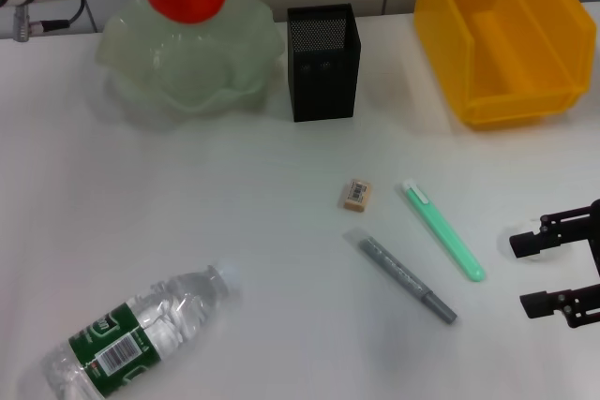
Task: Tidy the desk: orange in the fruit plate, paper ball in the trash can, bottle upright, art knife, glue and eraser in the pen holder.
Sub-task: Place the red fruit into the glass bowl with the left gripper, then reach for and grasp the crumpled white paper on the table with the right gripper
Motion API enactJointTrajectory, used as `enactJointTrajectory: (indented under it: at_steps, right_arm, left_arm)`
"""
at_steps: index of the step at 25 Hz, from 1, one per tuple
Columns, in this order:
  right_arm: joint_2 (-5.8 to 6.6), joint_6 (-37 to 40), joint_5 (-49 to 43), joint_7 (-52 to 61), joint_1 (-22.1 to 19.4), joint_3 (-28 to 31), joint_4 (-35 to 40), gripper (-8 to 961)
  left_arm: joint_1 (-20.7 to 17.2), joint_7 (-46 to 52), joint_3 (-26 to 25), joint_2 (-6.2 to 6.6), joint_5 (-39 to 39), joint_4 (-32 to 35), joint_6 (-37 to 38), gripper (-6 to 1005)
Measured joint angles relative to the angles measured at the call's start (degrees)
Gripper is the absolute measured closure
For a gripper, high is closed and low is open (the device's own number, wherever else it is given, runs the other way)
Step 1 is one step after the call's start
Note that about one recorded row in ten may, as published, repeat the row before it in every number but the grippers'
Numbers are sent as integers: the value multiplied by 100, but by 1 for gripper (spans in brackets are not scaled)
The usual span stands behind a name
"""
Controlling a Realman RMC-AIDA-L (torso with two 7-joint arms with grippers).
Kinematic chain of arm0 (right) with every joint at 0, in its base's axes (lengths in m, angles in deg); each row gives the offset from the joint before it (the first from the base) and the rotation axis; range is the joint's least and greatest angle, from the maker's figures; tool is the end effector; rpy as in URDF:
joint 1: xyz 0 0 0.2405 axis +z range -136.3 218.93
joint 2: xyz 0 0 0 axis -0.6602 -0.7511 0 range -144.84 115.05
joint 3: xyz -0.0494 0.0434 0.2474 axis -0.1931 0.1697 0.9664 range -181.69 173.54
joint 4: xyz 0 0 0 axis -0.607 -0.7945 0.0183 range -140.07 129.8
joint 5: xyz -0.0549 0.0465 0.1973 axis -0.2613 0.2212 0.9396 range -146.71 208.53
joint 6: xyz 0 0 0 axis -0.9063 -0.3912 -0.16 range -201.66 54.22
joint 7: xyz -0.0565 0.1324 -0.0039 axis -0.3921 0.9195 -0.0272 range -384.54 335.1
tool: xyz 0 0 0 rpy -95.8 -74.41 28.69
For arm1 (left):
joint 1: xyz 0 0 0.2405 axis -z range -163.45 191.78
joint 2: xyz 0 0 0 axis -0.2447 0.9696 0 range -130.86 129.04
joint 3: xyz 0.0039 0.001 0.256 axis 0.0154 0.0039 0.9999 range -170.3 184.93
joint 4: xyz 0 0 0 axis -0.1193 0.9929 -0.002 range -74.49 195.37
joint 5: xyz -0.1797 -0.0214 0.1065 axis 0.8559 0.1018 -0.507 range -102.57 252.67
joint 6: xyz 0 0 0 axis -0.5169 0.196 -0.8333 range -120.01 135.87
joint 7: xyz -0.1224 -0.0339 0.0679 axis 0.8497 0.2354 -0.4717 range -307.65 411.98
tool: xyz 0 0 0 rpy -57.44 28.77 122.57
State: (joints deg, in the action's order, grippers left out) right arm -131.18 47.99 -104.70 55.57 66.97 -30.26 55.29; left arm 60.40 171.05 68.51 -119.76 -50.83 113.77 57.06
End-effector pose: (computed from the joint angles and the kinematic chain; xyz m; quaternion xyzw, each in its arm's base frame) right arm 0.2858 0.2587 0.0894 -0.9762 0.1702 0.1308 0.0306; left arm -0.1425 0.4711 0.0238 -0.8974 -0.2345 -0.1270 0.3516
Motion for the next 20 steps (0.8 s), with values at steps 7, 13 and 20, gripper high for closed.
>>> enactJointTrajectory:
  at_steps: [7,13,20]
  right_arm:
    - [-30,4,0,-44,1,-2,-1,263]
    - [-43,4,-2,-62,30,-6,-8,264]
    - [-50,1,-4,-91,41,-9,-45,264]
  left_arm:
    - [-71,18,199,2,48,39,25,943]
    - [-90,121,276,2,53,45,17,690]
    - [-211,117,279,5,63,113,-51,478]
